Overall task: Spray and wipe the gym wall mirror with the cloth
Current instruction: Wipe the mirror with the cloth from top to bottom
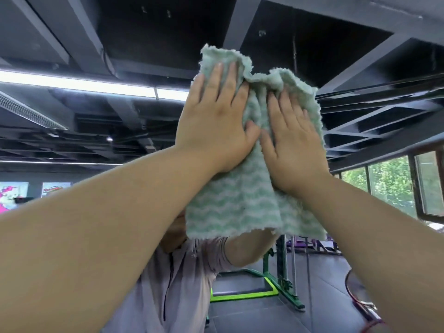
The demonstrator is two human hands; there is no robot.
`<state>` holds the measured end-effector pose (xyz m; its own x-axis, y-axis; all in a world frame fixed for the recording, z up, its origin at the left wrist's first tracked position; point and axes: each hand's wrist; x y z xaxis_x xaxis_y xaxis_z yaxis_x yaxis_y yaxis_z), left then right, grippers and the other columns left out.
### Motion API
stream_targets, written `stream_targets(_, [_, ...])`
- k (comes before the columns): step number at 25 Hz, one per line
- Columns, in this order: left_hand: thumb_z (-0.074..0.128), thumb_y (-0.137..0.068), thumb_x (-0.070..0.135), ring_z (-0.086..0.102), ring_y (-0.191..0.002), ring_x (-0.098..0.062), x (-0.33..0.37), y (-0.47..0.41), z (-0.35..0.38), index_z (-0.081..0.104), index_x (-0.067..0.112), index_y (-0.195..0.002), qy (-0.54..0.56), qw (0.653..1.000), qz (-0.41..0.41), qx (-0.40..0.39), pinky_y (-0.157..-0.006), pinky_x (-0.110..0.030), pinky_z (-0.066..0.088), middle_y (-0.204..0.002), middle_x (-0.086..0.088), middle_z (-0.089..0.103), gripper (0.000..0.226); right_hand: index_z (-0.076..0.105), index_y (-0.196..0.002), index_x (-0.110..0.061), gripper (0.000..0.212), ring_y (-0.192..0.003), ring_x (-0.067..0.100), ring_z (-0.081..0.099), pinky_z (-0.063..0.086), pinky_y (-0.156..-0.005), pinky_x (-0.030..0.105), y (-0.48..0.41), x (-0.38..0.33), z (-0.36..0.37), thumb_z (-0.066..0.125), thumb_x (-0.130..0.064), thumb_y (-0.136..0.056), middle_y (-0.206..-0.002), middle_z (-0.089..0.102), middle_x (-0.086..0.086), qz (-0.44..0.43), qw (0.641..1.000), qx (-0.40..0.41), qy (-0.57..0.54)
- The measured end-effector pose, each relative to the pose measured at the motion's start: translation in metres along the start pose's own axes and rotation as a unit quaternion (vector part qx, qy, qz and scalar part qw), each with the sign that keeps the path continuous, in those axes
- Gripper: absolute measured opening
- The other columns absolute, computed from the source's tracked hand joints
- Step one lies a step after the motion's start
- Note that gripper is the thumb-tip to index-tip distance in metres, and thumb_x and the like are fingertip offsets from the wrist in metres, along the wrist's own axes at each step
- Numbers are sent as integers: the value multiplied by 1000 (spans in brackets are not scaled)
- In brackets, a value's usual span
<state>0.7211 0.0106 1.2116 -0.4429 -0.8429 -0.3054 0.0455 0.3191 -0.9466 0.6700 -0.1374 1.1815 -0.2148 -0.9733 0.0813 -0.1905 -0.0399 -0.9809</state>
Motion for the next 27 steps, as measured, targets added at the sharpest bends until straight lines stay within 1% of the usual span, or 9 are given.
stream_targets(5, [24,-95,38,21,-147,-23,9,64,5,33,9,-148,21,997,67,38,-120,-43,14,-158,-9,25,62,13,-155,-15,61,-149,20,5,2,-122,35,64,-26,5,17,-39,-99,-162,11,5,-13,999,-14,-42])
stream_targets(8, [31,-94,38,25,-145,-25,-28,143,-3,35,6,-147,14,996,91,6,-118,-45,20,-157,-11,27,61,24,-151,-13,58,-141,32,32,8,-120,39,134,-71,9,25,-38,-99,-150,39,9,-27,998,-58,-20])
stream_targets(11, [31,-93,41,26,-144,-29,-99,148,-12,36,3,-146,-27,997,67,-7,-118,-46,18,-155,-16,28,65,29,-150,-12,60,-136,31,37,8,-120,38,80,-131,8,27,-39,-97,-143,48,10,-51,997,-55,-33])
stream_targets(14, [23,-91,49,19,-146,-34,-185,92,-31,31,4,-148,-57,998,-39,-2,-118,-45,11,-156,-23,22,73,16,-155,-19,59,-145,25,20,2,-121,39,-22,-194,4,23,-37,-99,-157,28,4,-55,997,-24,-44])
stream_targets(17, [25,-93,48,14,-147,-36,-233,112,-39,26,7,-150,-37,998,-54,4,-118,-46,8,-157,-24,16,70,9,-155,-22,59,-149,19,5,-1,-121,38,-15,-253,16,24,-37,-100,-163,5,-1,-6,999,18,-46])
stream_targets(19, [33,-92,40,21,-144,-38,-223,184,-36,38,-1,-143,-38,998,-41,8,-118,-51,16,-154,-26,24,65,21,-154,-19,60,-148,22,16,4,-121,39,49,-278,23,29,-35,-97,-161,20,3,-56,997,1,-49])
stream_targets(22, [37,-90,39,26,-143,-37,-216,248,-37,47,-3,-136,-21,998,47,-25,-115,-52,23,-153,-24,28,63,38,-147,-12,60,-133,32,42,6,-121,36,99,-277,22,37,-37,-92,-135,56,10,-115,991,-59,-29])
stream_targets(24, [33,-90,43,26,-144,-35,-224,206,-36,42,0,-141,-21,997,69,-18,-117,-50,21,-154,-22,28,67,32,-150,-13,64,-137,31,36,0,-120,33,61,-265,19,31,-40,-92,-142,49,12,-86,995,-57,-3])
stream_targets(27, [27,-91,47,14,-148,-31,-228,126,-38,26,6,-151,-10,1000,-19,9,-120,-45,8,-159,-19,16,72,9,-155,-20,67,-149,20,8,-2,-121,34,-8,-245,12,21,-43,-93,-162,11,3,-3,1000,-9,-24])
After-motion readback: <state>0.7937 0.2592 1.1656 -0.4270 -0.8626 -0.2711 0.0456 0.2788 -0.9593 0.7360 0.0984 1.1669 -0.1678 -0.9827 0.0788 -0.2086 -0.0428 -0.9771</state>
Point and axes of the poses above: each hand's wrist, its own y-axis away from the middle knuckle, its own z-axis out of the palm, x = y × z
